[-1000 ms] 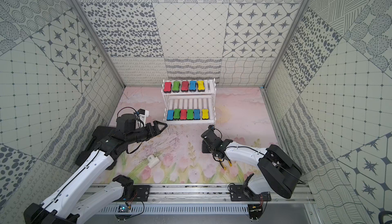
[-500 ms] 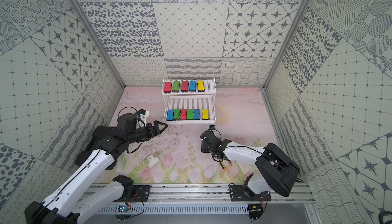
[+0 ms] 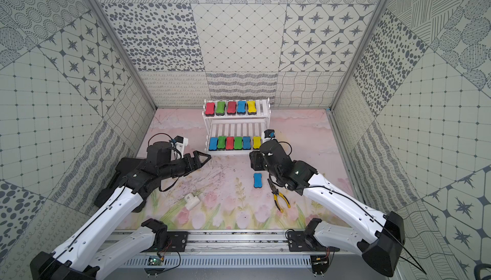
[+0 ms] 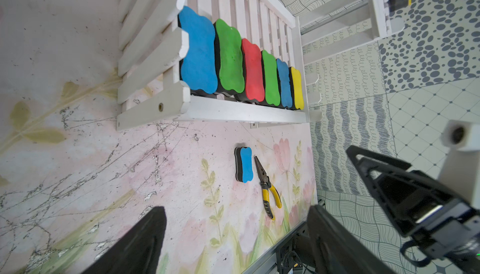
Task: Remove the whiteboard erasers from the shelf
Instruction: Place the whiteboard eraser at the center of the board, then pick up the whiteboard eraser from the shelf.
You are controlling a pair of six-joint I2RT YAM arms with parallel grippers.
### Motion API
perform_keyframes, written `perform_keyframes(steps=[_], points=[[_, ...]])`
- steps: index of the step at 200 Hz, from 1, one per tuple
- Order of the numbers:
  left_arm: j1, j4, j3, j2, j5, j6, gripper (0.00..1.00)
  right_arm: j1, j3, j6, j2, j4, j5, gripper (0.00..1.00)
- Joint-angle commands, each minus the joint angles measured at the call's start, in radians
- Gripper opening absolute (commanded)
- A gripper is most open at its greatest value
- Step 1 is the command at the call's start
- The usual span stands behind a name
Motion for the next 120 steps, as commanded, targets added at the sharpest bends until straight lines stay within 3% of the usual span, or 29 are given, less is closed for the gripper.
perform_keyframes(steps=[1, 42, 78, 120], points=[[-0.013, 0.021, -0.005, -0.001, 0.027, 0.002, 0.90, -0.057, 0.176, -0.142, 0.050, -0.055, 0.000, 0.56], [-0.012, 0.001, 0.033, 0.004, 0.025, 0.009, 0.90, -0.190, 0.545, -0.232, 0.280, -0.103, -0.089, 0.55], [-0.012, -0.017, 0.070, 0.020, 0.021, 0.016, 0.90, -0.243, 0.849, -0.284, 0.512, -0.200, -0.130, 0.55], [-0.013, -0.028, 0.092, 0.036, 0.021, 0.023, 0.90, -0.262, 1.019, -0.298, 0.674, -0.272, -0.152, 0.55]])
